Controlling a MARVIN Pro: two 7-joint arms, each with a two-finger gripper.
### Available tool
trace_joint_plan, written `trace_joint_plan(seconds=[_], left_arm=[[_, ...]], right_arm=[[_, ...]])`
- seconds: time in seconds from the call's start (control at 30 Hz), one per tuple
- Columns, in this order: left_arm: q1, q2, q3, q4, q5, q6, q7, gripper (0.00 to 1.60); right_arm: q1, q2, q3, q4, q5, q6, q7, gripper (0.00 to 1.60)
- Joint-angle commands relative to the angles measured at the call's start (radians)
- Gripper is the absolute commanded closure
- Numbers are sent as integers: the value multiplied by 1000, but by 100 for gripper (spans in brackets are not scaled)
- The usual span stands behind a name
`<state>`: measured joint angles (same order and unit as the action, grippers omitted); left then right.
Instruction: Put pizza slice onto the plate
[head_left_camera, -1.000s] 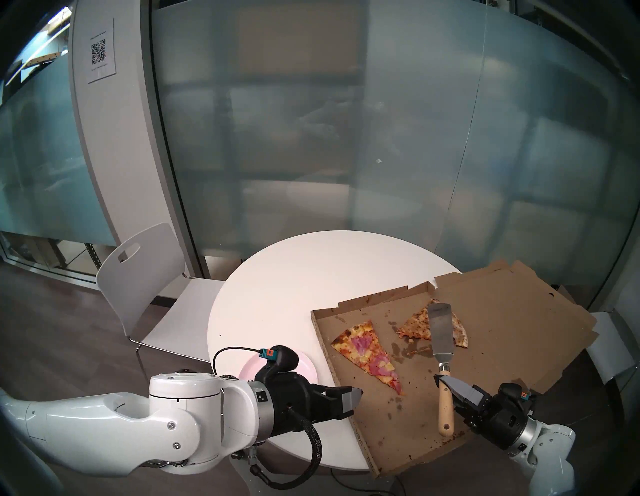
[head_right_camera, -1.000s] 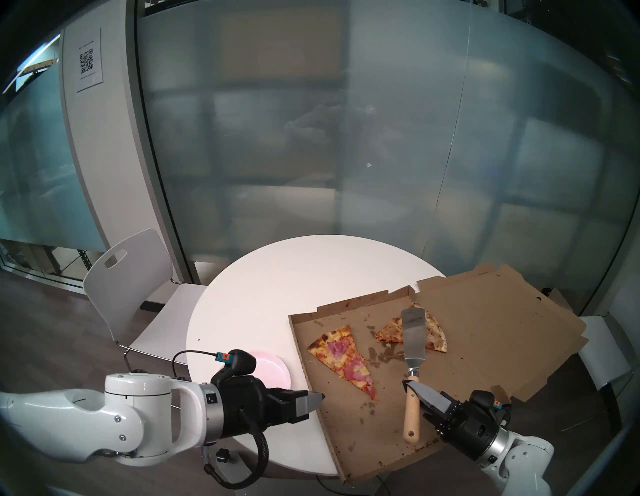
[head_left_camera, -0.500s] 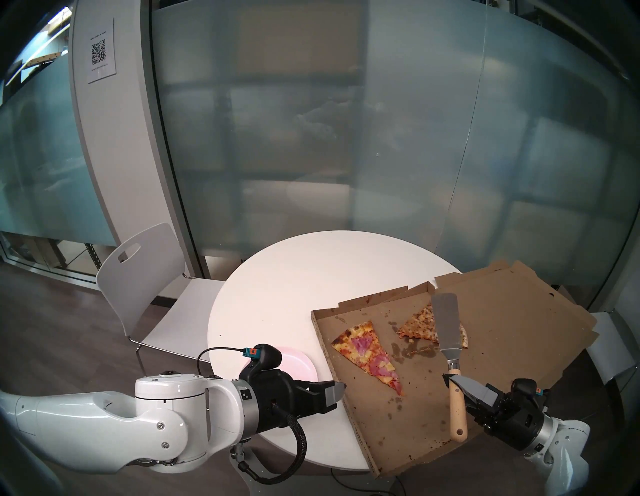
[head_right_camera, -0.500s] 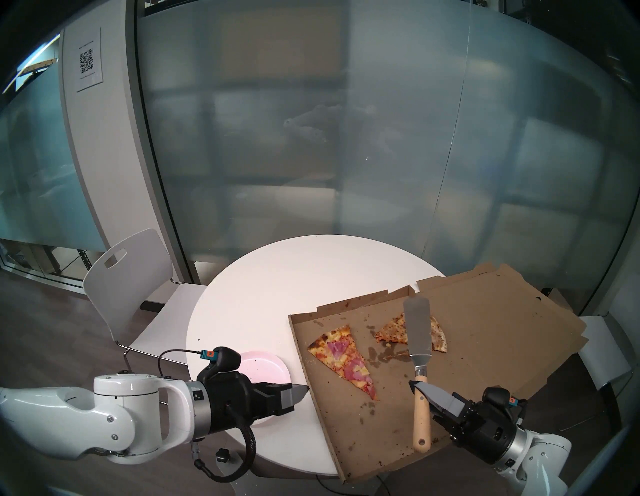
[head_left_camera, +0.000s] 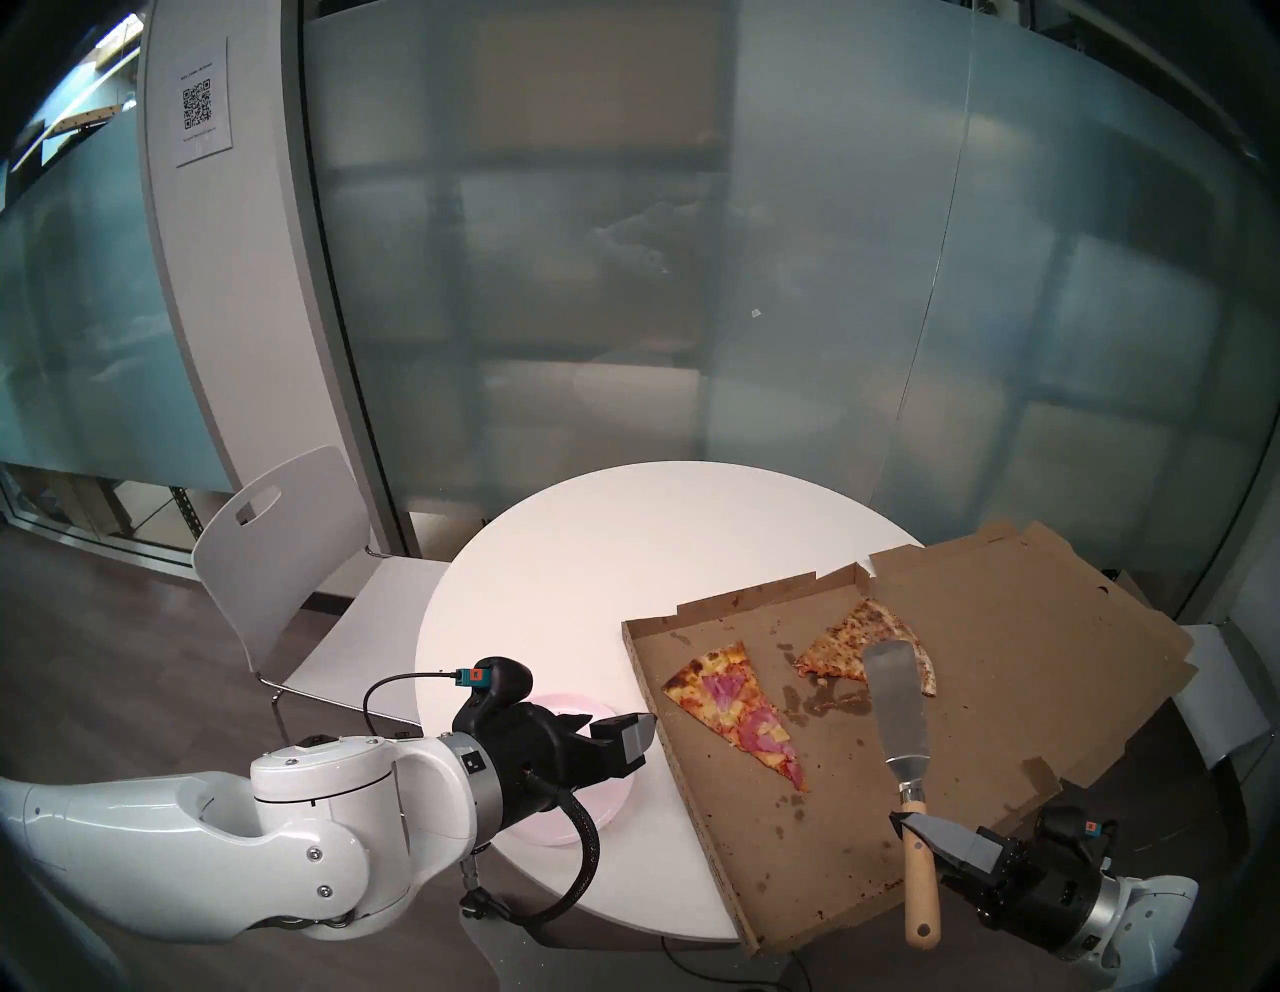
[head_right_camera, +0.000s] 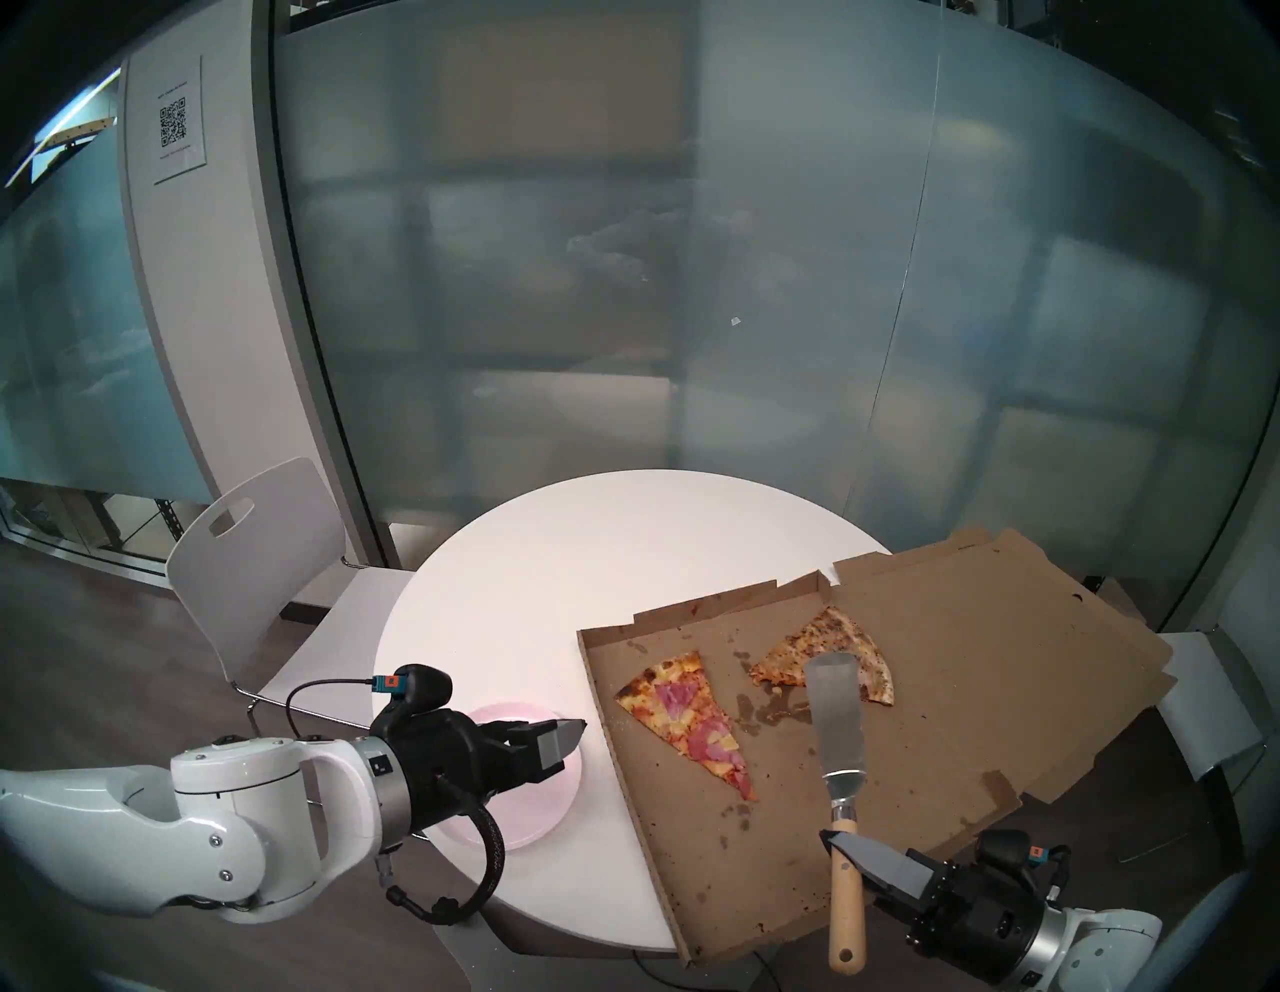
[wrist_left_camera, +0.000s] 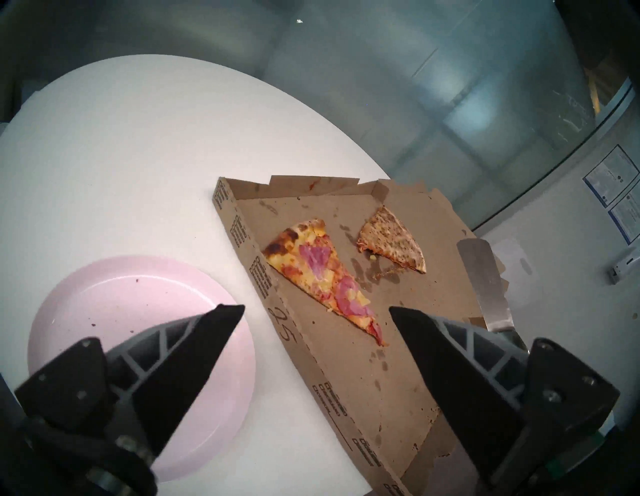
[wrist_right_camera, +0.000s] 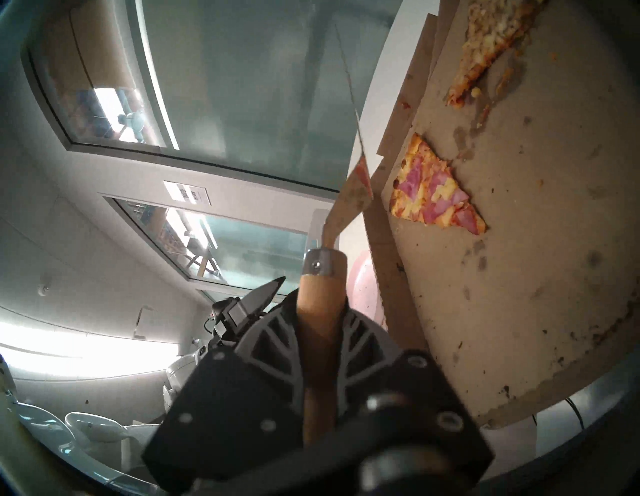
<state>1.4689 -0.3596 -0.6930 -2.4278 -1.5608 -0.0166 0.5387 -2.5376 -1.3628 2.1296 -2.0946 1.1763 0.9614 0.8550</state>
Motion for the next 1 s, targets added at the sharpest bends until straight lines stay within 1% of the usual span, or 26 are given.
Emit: trace_joint_plan(seconds=[0.0,0.03,0.07,0.1,0.13,0.17,0.2,0.23,0.27,0.3,0.33,0.37,0.4,0.47,0.57,0.73,0.77,0.83,0.9,0.97], left_arm=[[-5,-9,-20,-16,23,-55,19,0],[-5,-9,-20,-16,23,-55,19,0],[-5,-9,-21,-16,24,-59,22,0],[-3,-6,-21,-16,26,-64,26,0],[-3,-6,-21,-16,26,-64,26,0],[-2,-6,-21,-16,28,-67,28,0],[-1,-5,-19,-16,31,-70,29,0],[-1,-5,-19,-16,33,-71,30,0],[0,-5,-18,-16,34,-73,30,0],[1,-4,-17,-16,36,-75,31,0],[2,-4,-16,-16,38,-78,32,0],[2,-4,-16,-16,38,-78,32,0],[2,-4,-15,-16,42,-82,34,0],[3,-4,-14,-16,43,-83,33,0],[5,1,-15,-16,47,-92,33,0],[7,4,-15,-16,49,-97,33,0],[6,6,-14,-16,50,-97,31,0],[6,6,-14,-16,50,-97,30,0],[7,7,-12,-16,50,-97,28,0],[7,8,-12,-16,49,-97,27,0]], right_arm=[[6,62,-22,-20,1,-2,-21,160],[6,62,-22,-20,1,-2,-21,160],[10,72,-25,-17,1,-2,-25,160],[17,96,-28,-17,-16,-2,-45,160],[17,96,-28,-17,-16,-2,-45,160],[20,112,-30,-13,-17,-2,-54,160],[25,139,-28,-16,-36,-2,-78,160],[30,143,-27,-16,-40,-2,-87,160],[33,161,-23,-26,-62,-2,-106,160],[36,170,-23,-26,-63,-2,-112,160],[47,167,-21,-21,-42,-2,-111,160],[47,167,-21,-21,-42,-2,-111,160],[51,187,-19,-34,-61,-2,-131,160],[53,190,-21,-36,-59,-2,-135,160],[54,230,-27,-40,-82,-2,-164,160],[62,261,-31,-41,-78,-2,-179,160],[70,276,-38,-38,-73,-2,-188,160],[77,282,-43,-37,-70,-2,-194,160],[96,307,-66,-31,-64,-2,-209,160],[101,319,-76,-28,-63,-2,-214,160]])
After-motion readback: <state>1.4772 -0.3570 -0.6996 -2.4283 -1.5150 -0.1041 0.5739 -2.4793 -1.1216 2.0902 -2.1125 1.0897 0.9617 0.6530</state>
